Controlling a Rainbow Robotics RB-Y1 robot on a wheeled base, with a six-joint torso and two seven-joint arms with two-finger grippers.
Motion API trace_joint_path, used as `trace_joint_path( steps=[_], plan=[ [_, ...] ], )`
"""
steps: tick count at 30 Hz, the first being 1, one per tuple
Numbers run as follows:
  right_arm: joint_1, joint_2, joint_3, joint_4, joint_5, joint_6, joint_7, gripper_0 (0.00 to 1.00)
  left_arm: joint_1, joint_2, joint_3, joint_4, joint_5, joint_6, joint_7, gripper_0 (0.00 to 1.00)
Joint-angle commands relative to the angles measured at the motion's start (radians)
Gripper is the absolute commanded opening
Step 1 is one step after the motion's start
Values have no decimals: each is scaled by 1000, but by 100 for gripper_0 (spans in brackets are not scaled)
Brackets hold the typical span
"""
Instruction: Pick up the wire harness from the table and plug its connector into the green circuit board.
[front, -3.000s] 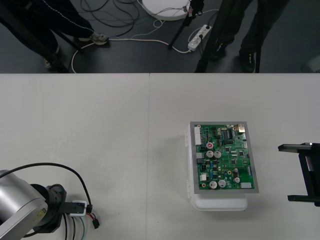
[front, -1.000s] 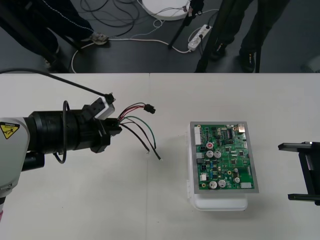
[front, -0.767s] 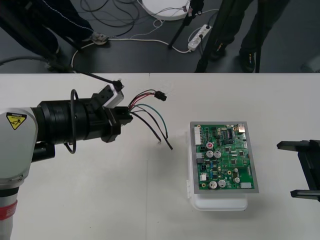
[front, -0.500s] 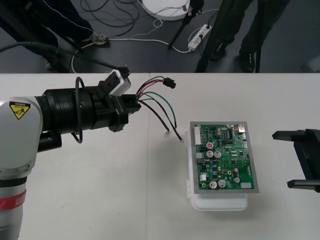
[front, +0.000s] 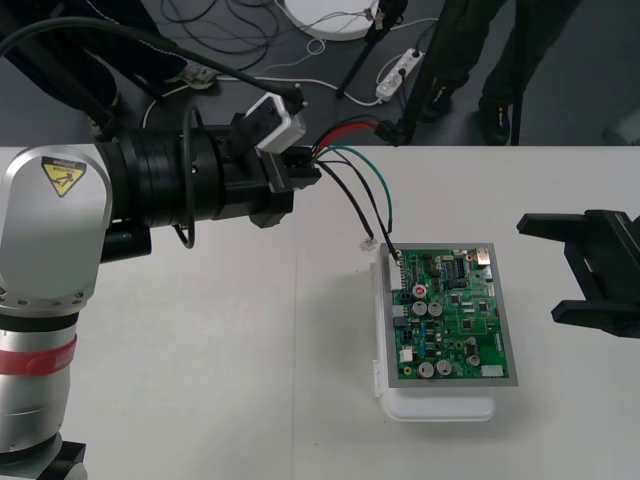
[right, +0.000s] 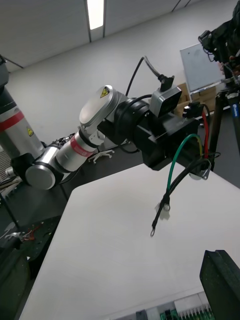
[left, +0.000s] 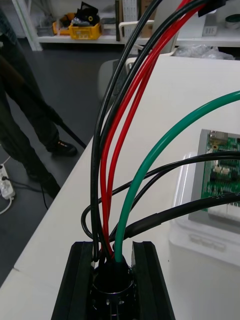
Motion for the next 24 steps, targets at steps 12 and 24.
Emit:
trace_joint_path(
  steps=[12,24],
  plan=[
    [433,43,-575,-400,161,324,-404,100,-49,-19,-111,-33,-13,233,102,0],
    [451,86,-602,-589,185,566,-553,100,-49,-19,-122,-32,-16,235,102,0]
  ],
)
